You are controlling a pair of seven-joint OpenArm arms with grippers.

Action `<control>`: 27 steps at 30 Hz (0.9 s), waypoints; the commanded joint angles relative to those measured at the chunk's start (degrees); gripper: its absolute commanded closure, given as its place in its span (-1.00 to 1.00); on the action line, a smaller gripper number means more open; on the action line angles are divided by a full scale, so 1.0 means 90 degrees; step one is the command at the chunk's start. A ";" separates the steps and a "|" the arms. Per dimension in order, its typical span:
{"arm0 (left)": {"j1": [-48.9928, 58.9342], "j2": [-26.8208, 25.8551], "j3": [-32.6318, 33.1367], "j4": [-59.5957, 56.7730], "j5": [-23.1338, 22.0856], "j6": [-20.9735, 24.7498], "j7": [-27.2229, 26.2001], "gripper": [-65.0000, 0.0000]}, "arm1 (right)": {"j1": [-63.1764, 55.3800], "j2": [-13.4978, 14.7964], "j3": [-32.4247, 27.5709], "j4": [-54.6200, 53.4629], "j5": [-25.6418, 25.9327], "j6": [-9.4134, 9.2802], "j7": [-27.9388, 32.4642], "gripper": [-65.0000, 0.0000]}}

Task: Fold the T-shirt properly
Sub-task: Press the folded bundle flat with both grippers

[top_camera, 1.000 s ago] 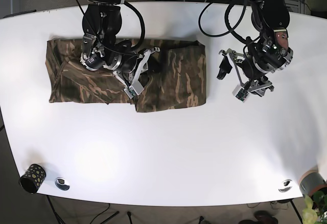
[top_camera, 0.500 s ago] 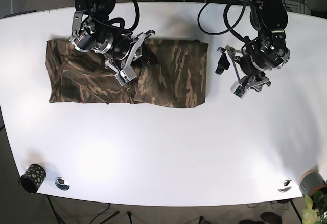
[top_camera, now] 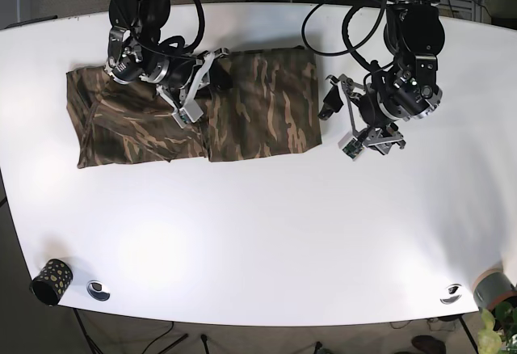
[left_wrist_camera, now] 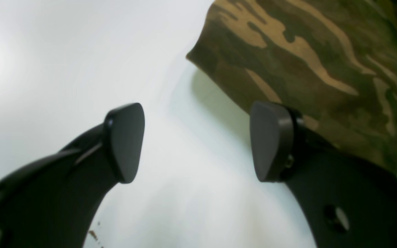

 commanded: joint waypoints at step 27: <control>-0.0127 0.0531 0.2862 0.0120 -0.0056 -0.0026 -0.0094 -0.37 | 0.0950 0.0735 0.3216 0.0842 0.0083 0.0035 -0.0370 -0.64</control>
